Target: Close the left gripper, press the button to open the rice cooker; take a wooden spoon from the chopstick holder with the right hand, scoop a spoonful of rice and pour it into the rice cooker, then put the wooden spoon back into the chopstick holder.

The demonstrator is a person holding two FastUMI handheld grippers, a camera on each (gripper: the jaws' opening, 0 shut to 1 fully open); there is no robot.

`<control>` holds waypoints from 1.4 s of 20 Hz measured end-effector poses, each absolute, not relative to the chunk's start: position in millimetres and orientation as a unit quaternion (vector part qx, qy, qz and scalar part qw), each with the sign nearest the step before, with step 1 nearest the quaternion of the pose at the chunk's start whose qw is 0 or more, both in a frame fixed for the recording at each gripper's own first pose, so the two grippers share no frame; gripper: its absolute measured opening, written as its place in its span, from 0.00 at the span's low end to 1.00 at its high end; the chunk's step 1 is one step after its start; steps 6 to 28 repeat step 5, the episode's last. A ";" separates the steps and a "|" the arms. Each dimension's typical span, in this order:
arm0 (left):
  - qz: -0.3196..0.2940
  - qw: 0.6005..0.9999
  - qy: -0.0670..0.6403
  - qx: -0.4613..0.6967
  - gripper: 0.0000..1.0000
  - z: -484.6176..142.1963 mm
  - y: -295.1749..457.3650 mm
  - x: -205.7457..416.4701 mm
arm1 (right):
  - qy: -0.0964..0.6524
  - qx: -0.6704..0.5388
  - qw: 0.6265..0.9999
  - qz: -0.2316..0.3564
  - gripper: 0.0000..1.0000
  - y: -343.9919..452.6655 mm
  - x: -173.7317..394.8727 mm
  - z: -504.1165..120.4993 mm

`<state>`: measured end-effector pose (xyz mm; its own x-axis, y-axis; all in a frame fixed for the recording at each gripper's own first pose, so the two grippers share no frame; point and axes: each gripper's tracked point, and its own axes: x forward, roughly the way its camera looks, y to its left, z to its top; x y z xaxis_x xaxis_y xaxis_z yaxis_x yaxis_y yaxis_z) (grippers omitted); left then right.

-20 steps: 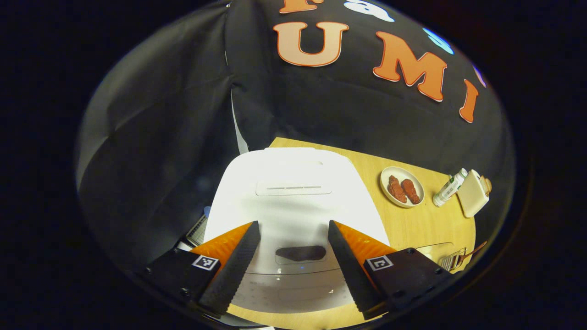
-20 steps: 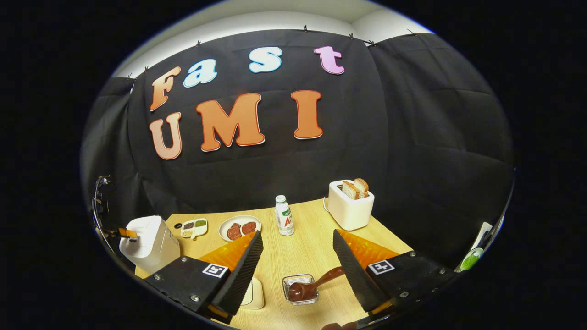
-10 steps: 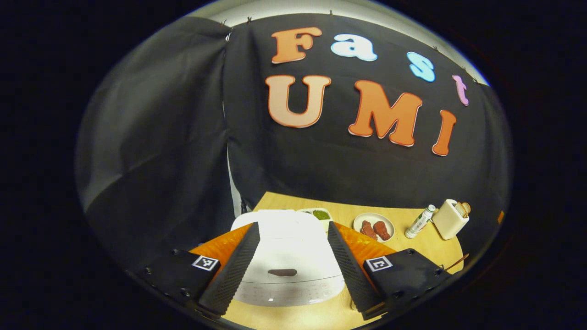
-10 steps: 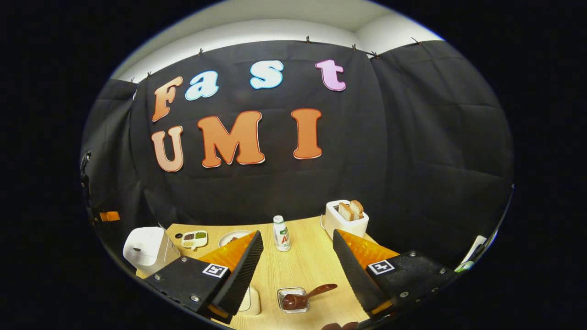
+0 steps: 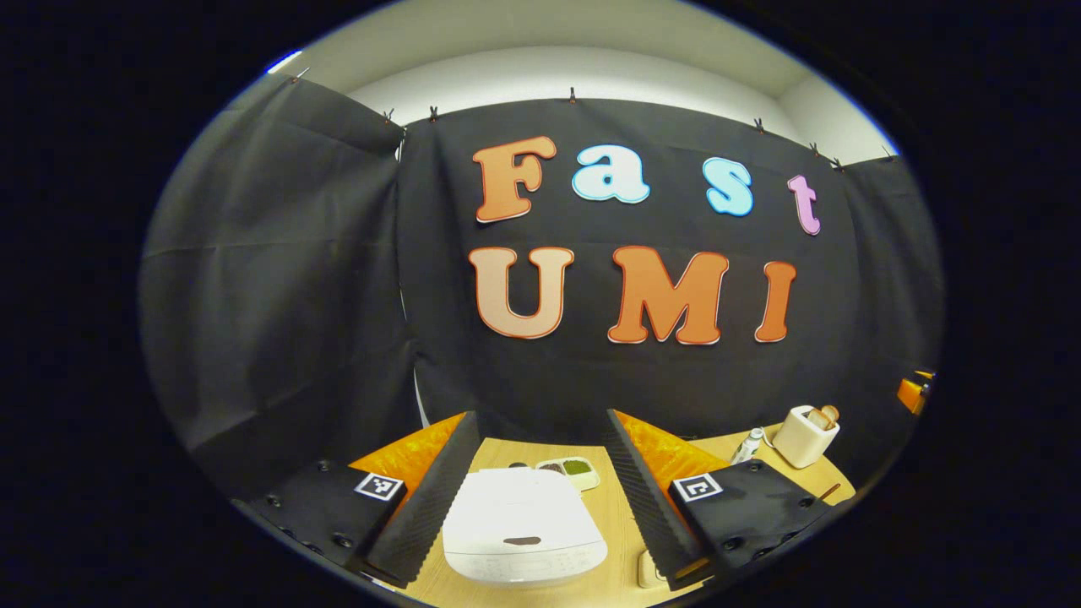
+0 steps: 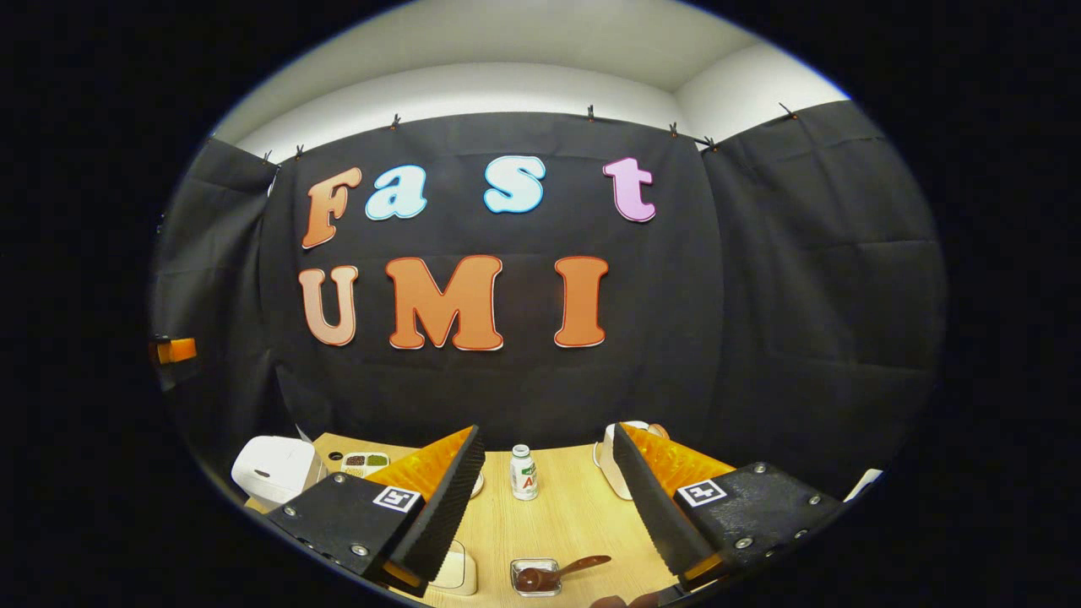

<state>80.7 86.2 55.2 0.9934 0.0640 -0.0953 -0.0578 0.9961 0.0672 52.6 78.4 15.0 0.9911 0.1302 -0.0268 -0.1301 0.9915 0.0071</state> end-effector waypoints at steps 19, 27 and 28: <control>0.032 0.999 0.019 0.032 1.00 78.4 87.1 70.7 | 0.004 -0.007 0.998 0.062 0.95 76.9 52.0 19.9; 0.032 0.999 0.019 0.032 1.00 78.4 87.1 70.7 | 0.004 -0.007 0.998 0.062 0.95 76.9 52.0 19.9; 0.032 0.999 0.019 0.032 1.00 78.4 87.1 70.7 | 0.004 -0.007 0.998 0.062 0.95 76.9 52.0 19.9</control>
